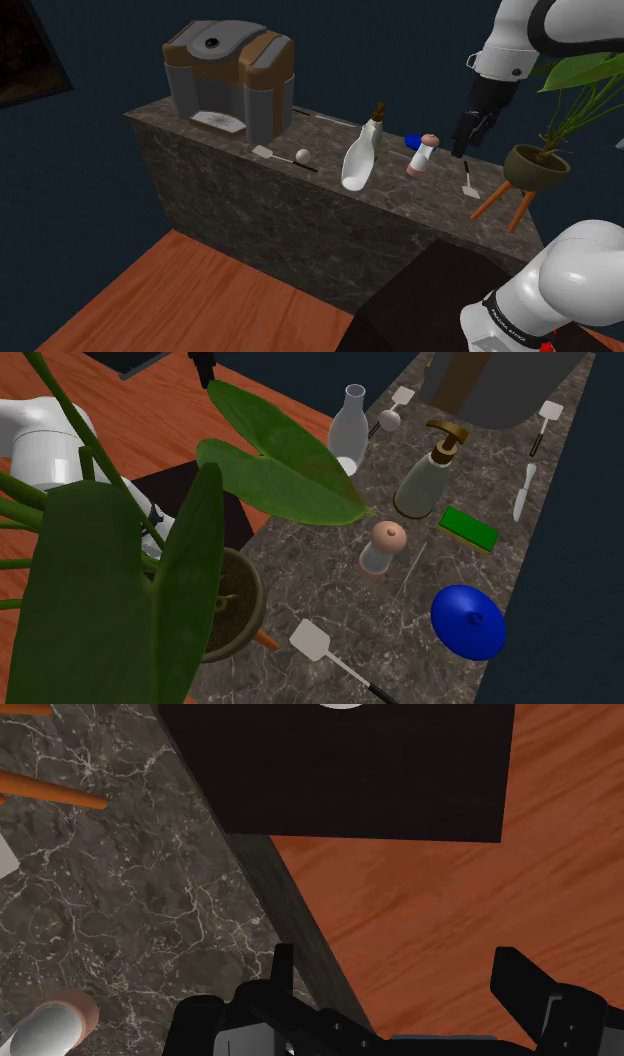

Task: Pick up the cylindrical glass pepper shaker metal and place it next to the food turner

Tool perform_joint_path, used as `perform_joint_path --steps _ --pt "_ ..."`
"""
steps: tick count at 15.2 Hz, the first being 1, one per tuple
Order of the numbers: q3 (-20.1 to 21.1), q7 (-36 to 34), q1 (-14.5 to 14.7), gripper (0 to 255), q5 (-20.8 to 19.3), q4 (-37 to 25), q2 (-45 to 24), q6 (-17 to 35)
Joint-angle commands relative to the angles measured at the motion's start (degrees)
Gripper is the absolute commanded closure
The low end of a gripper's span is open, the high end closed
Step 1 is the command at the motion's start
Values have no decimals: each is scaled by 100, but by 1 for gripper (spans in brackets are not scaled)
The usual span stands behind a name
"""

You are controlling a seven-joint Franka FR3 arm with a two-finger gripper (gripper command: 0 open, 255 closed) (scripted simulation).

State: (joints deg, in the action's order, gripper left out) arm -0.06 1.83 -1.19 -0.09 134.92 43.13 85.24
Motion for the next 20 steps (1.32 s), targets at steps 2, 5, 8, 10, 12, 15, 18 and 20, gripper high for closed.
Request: perform_joint_path --steps 2,5,8,10,12,15,18,20 --pt "-107 142 -32 0 -88 12 -93 110" --pt "-426 560 -121 0 -330 1 -417 446" --pt "-736 967 -201 0 -531 -78 -803 786" --pt "-938 1236 -246 0 -638 -169 -1093 1010" --pt "-1137 1502 -283 0 -721 -291 -1406 1229" --pt "-1424 1906 -328 0 -792 -530 -1916 1540" --pt "-1691 2320 -367 0 -791 -836 -2469 1825" --pt "-1859 2604 -391 0 -748 -1078 -2860 1994"
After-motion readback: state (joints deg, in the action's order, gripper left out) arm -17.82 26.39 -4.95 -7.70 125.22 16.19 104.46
